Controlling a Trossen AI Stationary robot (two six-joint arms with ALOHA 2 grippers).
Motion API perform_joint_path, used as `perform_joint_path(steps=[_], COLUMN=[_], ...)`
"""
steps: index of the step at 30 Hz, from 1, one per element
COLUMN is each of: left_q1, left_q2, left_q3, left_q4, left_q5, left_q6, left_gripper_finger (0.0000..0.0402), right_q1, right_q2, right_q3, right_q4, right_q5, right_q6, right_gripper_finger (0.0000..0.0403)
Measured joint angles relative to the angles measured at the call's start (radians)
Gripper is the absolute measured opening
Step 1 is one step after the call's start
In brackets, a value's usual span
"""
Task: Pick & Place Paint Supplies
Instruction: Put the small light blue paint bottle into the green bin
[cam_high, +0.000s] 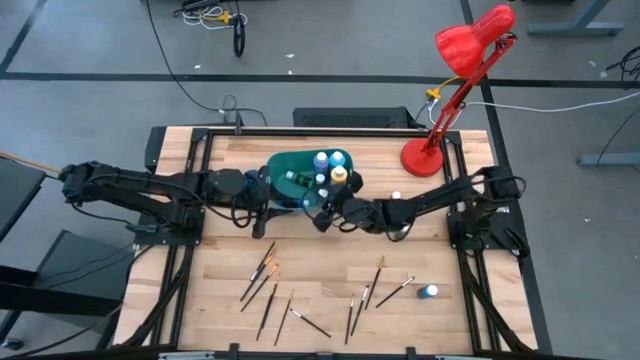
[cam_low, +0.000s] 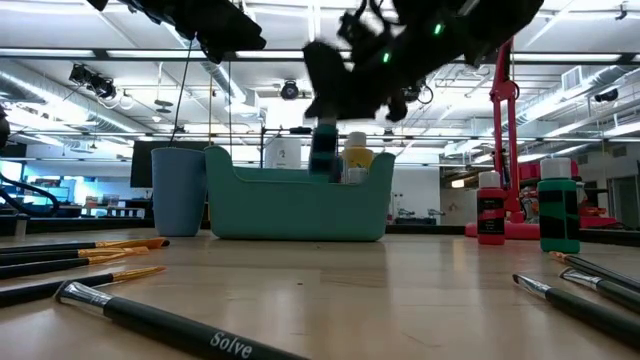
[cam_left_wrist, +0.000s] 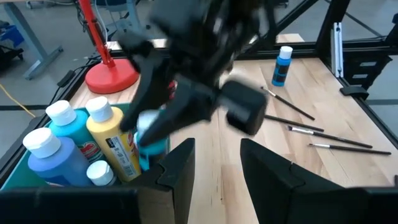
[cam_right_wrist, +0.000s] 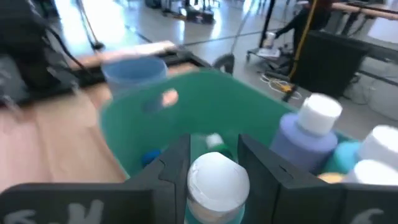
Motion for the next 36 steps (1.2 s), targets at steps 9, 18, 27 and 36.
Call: perform_joint_path(steps=[9,18,27,36], left_q1=[0.0,0.0,0.0,-0.004], left_q2=[0.0,0.0,0.0,0.0], left_q3=[0.0,0.0,0.0,0.0], left_q4=[-0.041,-0.063,-0.063,-0.062], left_q5=[0.0,0.0,0.0,0.0], left_q6=[-0.004,0.018,0.016,0.015], left_gripper_finger=[0.0137,0.0137,0.0137,0.0137], right_q1=[-0.021,-0.026,-0.061,-0.061], right_q2=[0.109,0.109,0.108,0.108], right_q3=[-0.001,-0.001,0.001,0.0], right_q4=[0.027,0.001,-0.09,-0.067], right_q5=[0.183,0.127,0.022,-0.003], right_q6=[-0.025,0.021,0.101,0.076], right_gripper_finger=[0.0108,0.0113,0.0129,0.014])
